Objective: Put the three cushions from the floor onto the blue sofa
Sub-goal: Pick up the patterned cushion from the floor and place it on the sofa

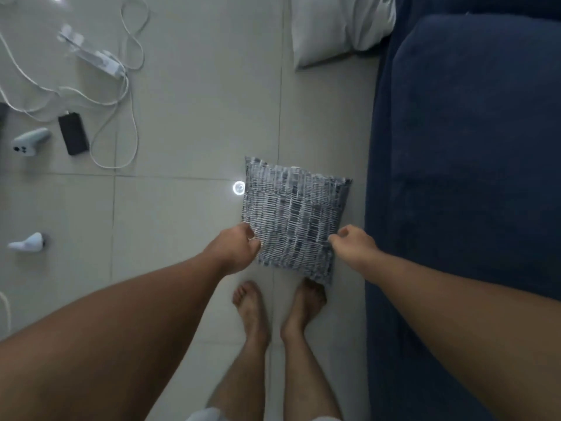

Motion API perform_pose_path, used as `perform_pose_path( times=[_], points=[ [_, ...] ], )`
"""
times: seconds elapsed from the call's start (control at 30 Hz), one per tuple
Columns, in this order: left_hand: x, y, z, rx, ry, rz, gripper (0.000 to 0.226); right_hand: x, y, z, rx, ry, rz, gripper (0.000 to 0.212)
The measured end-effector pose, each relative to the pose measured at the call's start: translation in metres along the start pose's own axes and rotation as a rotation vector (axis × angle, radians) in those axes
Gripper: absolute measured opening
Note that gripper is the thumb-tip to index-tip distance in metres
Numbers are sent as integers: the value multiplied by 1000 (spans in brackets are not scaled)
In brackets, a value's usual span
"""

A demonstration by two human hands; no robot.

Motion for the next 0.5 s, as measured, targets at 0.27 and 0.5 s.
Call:
perform_pose_path(
  times=[0.27, 0.5],
  points=[
    [34, 50, -115, 20, -7, -51, 38, -34, 60, -122, 8, 128, -180, 33],
    [54, 88, -197, -35, -89, 65, 36, -57, 77, -200, -80, 184, -281, 61]
  ],
)
Point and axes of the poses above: each hand's wrist, its own z-axis away from the middle knuckle, its own y-axis out of the palm, x = y × z, the point moved 2 cm from there along -z, towards the middle knuckle, and after that the axes turned 4 degrees about -y, right-handed, at the moved point
